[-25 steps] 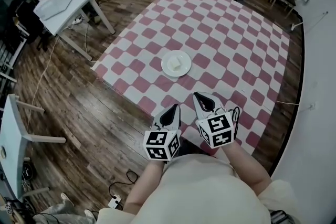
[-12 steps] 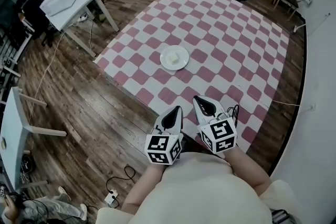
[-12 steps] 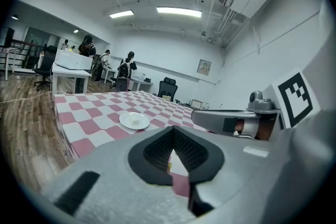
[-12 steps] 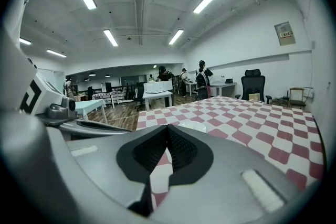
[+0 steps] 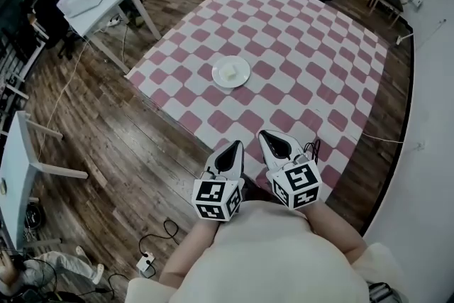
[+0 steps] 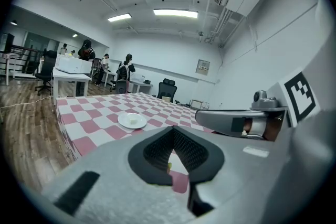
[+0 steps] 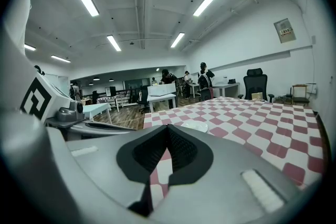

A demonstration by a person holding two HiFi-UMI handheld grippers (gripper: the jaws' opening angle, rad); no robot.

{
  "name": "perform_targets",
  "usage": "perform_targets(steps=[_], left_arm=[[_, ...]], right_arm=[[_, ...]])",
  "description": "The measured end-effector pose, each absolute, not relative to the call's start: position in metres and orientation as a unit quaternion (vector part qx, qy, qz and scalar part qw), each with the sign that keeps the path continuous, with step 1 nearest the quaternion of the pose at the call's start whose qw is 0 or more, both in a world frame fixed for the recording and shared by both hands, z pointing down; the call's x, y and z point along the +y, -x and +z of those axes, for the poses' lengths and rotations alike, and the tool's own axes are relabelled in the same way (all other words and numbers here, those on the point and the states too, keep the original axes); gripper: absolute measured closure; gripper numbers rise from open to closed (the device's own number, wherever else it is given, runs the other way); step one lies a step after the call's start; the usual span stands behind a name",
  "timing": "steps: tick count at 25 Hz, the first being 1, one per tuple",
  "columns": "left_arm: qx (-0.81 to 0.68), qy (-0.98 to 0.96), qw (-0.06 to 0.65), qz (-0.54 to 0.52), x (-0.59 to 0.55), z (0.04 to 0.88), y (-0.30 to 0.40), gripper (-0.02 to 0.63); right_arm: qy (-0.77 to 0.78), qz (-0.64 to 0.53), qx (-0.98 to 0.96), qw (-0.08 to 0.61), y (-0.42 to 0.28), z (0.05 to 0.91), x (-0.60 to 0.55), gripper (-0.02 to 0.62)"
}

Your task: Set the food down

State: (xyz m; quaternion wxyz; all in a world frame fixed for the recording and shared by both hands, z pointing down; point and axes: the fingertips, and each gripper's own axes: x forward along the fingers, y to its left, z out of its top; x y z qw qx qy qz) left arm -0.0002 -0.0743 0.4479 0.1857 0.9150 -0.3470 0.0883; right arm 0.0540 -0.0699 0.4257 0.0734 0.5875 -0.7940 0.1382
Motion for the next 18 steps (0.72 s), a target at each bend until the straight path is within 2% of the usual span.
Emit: perform_targets(steps=[18], left_arm=[[-0.337, -0.919, 0.184, 0.093, -0.065, 0.448, -0.011, 0.6]], right_arm=[[-0.592, 0.144, -0.79, 0.064, -0.06, 0.425, -0.055, 0.591]])
